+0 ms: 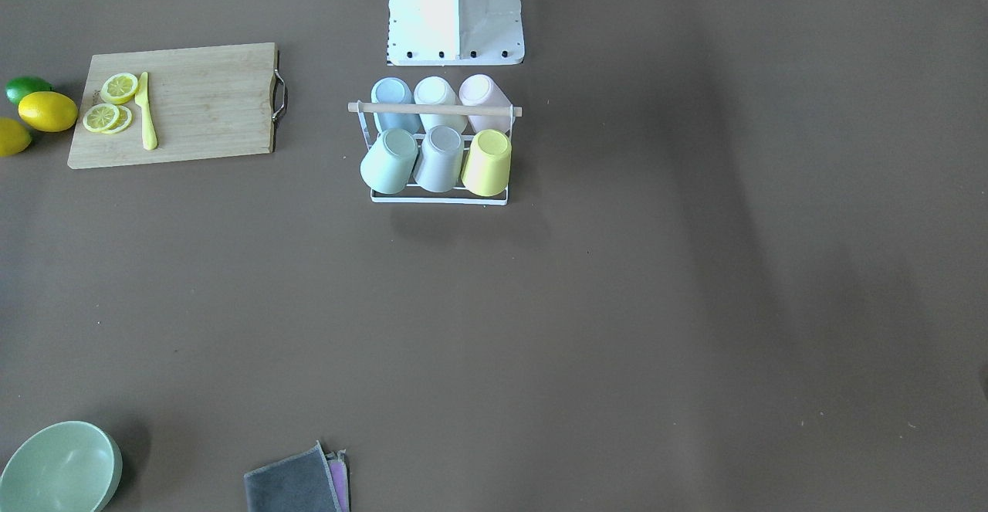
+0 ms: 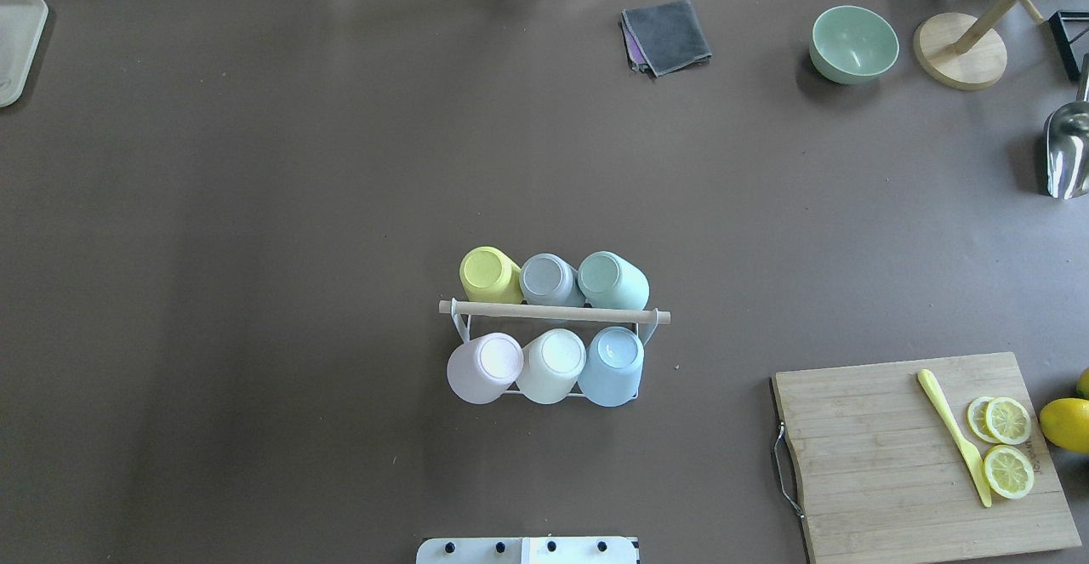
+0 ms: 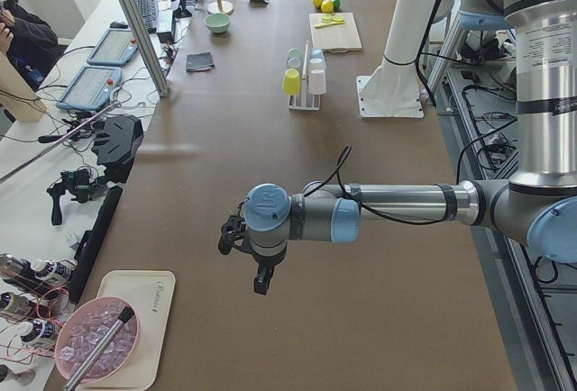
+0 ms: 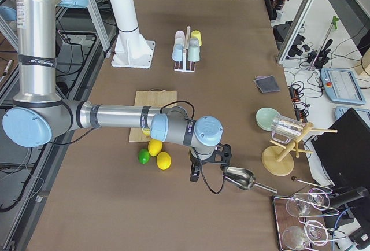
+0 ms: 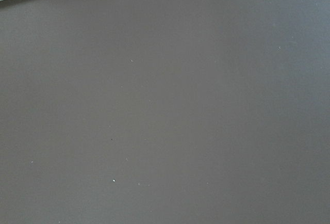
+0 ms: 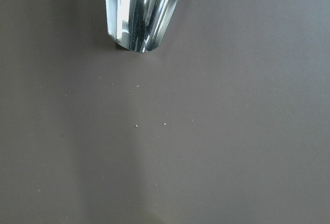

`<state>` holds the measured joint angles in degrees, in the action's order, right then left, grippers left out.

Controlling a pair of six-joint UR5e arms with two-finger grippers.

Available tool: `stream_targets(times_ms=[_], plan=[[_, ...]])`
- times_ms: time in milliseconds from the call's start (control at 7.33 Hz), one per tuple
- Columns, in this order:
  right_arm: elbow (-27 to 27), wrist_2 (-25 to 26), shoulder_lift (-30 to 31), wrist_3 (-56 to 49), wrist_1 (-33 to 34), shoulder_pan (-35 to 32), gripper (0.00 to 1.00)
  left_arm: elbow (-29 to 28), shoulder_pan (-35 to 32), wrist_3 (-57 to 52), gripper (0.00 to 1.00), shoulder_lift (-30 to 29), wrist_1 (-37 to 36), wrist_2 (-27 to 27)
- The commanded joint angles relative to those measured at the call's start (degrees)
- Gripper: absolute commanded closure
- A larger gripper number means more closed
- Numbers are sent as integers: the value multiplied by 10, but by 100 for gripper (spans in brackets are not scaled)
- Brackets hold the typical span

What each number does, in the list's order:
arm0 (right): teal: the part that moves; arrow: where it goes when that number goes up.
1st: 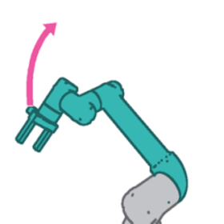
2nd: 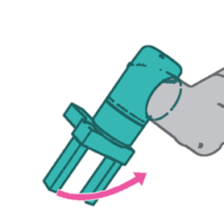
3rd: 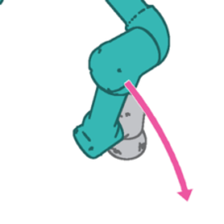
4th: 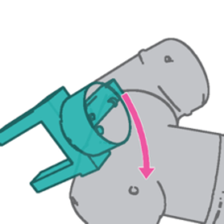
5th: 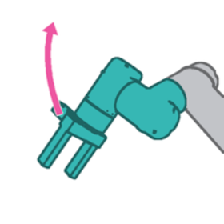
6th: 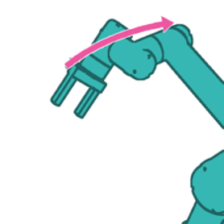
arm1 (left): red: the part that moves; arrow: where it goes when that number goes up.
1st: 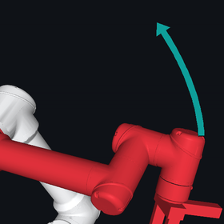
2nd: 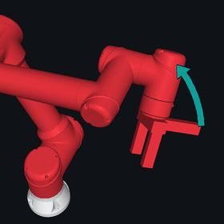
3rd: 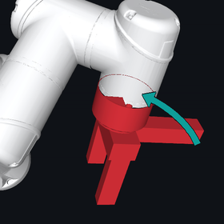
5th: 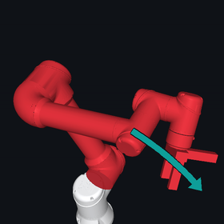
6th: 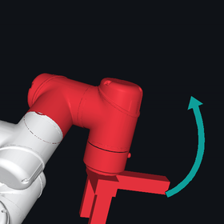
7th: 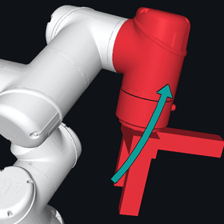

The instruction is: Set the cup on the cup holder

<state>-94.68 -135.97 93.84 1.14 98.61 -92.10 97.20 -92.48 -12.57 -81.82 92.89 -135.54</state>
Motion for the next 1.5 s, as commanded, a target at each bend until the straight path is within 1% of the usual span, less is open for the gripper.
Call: stream_targets(times_ms=[0,1364], plan=[[-1,-2,-1,0,0,0,0,-2,0,0,2,0,-1,0],[9,-5,0,-1,0,0,0,-13,1,10,2,-8,0,2]])
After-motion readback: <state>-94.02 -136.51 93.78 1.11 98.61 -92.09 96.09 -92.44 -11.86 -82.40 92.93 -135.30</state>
